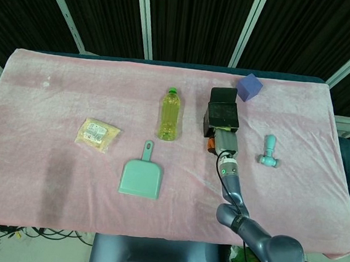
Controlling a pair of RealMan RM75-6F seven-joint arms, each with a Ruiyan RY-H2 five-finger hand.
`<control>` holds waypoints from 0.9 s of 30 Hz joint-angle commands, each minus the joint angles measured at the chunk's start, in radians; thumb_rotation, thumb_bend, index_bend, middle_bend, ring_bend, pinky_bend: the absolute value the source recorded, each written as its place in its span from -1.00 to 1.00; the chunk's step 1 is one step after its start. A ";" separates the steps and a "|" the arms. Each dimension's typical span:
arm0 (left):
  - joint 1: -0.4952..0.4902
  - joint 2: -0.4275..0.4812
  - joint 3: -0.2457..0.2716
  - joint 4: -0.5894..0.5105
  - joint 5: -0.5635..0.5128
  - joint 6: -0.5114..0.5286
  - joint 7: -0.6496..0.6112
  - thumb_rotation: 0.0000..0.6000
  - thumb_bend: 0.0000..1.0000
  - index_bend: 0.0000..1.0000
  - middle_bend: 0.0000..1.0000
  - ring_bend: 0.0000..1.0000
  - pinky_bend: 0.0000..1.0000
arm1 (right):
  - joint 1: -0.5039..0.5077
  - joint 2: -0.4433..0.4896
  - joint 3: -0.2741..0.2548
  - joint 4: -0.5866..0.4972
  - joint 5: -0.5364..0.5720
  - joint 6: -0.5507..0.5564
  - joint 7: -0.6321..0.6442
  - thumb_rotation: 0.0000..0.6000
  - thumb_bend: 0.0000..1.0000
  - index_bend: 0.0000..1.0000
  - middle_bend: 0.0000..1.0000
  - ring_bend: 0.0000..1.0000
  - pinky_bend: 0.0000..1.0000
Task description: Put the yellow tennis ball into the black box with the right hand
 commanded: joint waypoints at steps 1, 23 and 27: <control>0.000 0.000 -0.001 0.000 -0.001 0.000 0.000 1.00 -0.12 -0.67 -0.81 -0.94 -0.96 | -0.041 0.043 -0.016 -0.094 0.001 0.034 -0.038 1.00 0.57 1.00 1.00 1.00 1.00; -0.002 0.003 -0.004 -0.004 -0.012 -0.007 -0.006 1.00 -0.12 -0.67 -0.81 -0.94 -0.96 | -0.305 0.625 -0.131 -0.982 0.194 0.096 -0.305 1.00 -0.14 -0.12 -0.28 -0.33 -0.05; -0.002 0.004 -0.005 -0.016 -0.005 -0.002 -0.016 1.00 -0.12 -0.67 -0.81 -0.94 -0.96 | -0.429 0.919 -0.190 -1.309 0.172 0.201 -0.327 1.00 -0.30 -0.62 -0.73 -0.82 -0.39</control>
